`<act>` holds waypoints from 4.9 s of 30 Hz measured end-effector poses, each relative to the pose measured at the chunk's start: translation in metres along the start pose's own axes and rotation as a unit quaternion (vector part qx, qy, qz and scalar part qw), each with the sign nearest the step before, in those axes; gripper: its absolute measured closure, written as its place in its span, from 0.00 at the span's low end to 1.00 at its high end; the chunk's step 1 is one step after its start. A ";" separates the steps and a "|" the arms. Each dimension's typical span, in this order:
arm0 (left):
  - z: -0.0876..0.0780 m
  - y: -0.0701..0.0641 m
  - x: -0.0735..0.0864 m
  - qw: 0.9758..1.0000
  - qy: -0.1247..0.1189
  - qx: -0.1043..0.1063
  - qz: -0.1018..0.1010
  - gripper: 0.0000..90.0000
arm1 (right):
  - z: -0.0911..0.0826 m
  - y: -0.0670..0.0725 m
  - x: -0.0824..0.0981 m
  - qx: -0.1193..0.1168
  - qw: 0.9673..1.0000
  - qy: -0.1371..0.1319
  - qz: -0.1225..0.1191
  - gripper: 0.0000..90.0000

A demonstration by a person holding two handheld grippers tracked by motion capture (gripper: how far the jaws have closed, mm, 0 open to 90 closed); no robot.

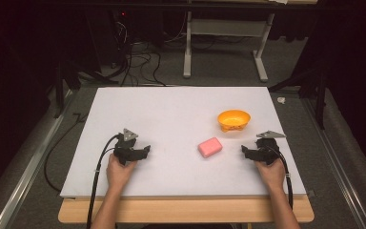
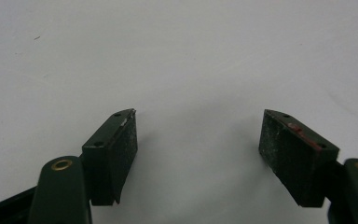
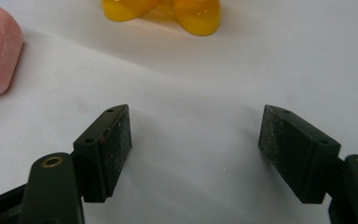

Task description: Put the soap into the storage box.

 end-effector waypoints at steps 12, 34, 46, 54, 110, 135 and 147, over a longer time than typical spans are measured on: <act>0.000 0.000 0.000 1.000 0.000 0.000 0.000 0.31 | 0.000 0.000 0.000 0.000 1.000 -0.001 0.001 0.29; 0.000 0.000 0.000 1.000 -0.001 0.000 -0.002 0.31 | 0.000 -0.001 0.000 -0.006 1.000 0.006 0.007 0.28; 0.000 0.000 0.000 1.000 -0.001 0.000 -0.002 0.31 | -0.011 -0.002 -0.001 -0.015 1.000 -0.008 0.022 0.27; 0.000 0.000 0.000 1.000 -0.001 0.000 -0.002 0.31 | -0.023 0.002 -0.006 -0.025 0.999 -0.029 0.022 0.28; 0.000 0.000 0.000 1.000 -0.001 0.000 -0.002 0.31 | -0.026 0.098 -0.024 -0.127 0.990 -0.051 -0.018 0.15; 0.000 0.000 0.000 1.000 -0.001 0.000 -0.002 0.31 | -0.004 0.131 -0.031 -0.119 0.992 -0.032 -0.036 0.13; 0.000 0.001 0.000 1.000 -0.001 0.000 -0.002 0.31 | 0.005 0.133 -0.036 -0.108 0.993 -0.023 -0.035 0.13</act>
Point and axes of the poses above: each handheld gripper's, and its own axes: z roughly forward along the jaws, x roughly out of its underside, y roughly to its left, the point moved 6 cm from there along z, roughly forward along the jaws, and after that the axes turned 4 degrees about z, right-handed, at the moved point
